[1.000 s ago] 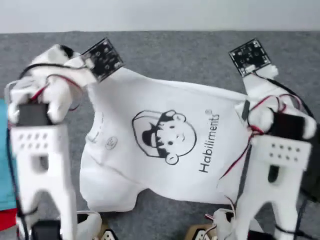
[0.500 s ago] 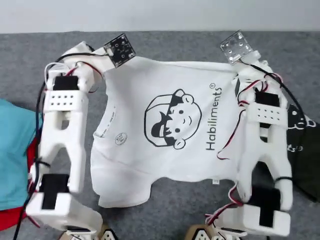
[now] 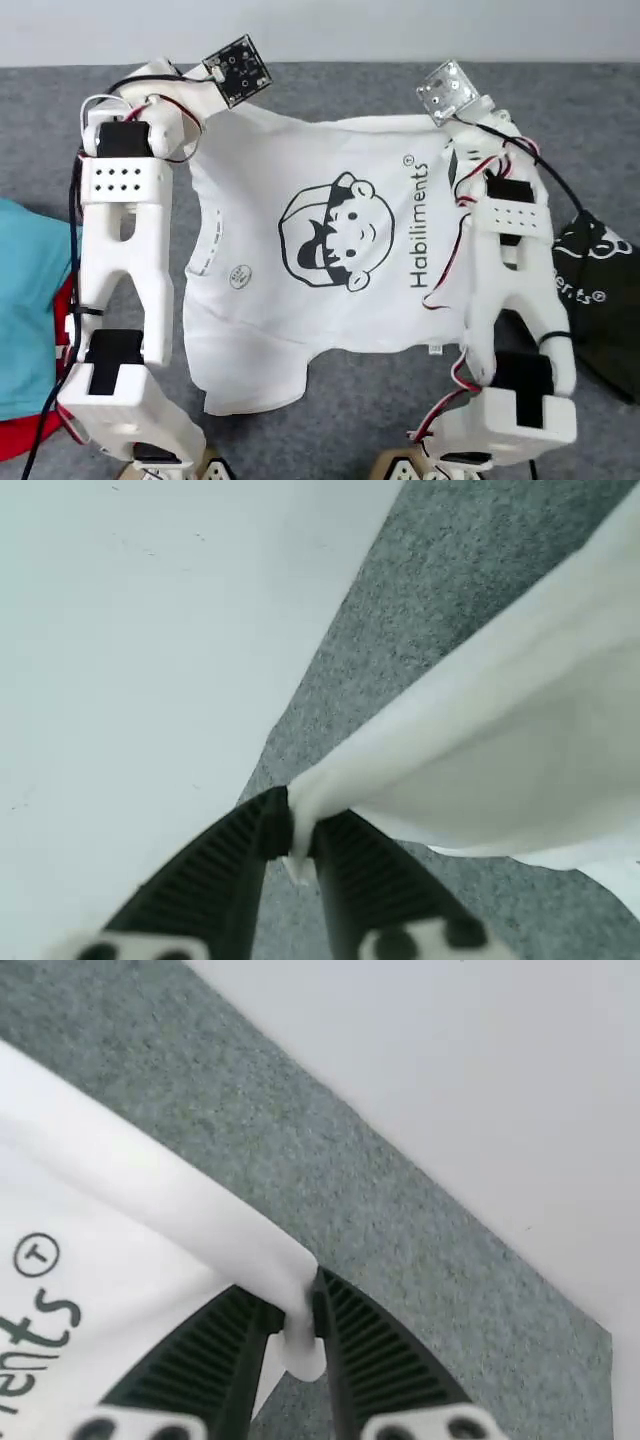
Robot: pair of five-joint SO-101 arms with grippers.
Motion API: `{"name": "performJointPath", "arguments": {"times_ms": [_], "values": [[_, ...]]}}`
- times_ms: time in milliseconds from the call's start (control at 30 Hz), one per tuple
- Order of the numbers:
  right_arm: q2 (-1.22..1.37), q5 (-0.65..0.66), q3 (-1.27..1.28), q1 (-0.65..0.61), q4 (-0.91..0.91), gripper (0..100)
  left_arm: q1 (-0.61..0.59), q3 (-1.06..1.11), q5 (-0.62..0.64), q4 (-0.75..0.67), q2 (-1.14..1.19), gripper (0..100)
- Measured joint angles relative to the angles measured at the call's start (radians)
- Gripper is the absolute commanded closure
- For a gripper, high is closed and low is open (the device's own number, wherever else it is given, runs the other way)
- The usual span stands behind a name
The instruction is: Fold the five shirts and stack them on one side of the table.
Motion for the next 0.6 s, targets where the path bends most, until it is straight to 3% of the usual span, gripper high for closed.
{"name": "performJointPath", "arguments": {"times_ms": [200, 600], "values": [[0.008, 0.0, -0.003, 0.002, 0.069, 98.8, 0.0, 0.0, 0.0, 0.083, 0.0, 99], [-0.072, 0.0, -0.003, 0.011, 0.623, 98.8, 0.077, 0.0, 0.0, 0.654, -0.037, 99]]}}
